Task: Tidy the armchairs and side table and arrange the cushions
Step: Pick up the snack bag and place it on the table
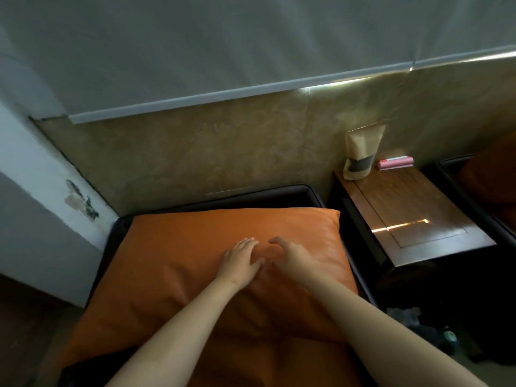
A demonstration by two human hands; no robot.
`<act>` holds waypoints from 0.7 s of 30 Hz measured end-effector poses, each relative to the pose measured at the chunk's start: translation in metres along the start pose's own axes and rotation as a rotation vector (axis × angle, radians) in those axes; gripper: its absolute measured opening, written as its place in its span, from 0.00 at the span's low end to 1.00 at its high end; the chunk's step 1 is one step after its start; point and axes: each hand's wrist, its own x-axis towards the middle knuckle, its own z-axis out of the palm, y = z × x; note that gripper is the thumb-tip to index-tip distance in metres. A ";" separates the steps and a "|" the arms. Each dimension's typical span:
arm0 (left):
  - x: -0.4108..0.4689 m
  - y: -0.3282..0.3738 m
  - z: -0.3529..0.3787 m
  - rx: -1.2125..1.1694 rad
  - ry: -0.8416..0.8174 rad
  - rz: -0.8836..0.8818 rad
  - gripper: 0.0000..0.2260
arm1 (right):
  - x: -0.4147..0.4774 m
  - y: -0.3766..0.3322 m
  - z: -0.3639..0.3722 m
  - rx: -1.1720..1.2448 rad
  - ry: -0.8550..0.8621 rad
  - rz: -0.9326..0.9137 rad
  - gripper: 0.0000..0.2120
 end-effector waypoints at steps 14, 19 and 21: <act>0.015 -0.060 -0.036 0.000 -0.001 0.002 0.26 | 0.039 -0.046 0.014 -0.096 0.014 0.007 0.25; 0.035 -0.059 -0.028 0.034 -0.029 -0.005 0.24 | 0.053 -0.030 0.018 -0.059 0.010 0.027 0.22; 0.050 -0.054 -0.027 0.043 -0.037 -0.003 0.24 | 0.062 -0.023 0.018 -0.036 0.005 0.041 0.21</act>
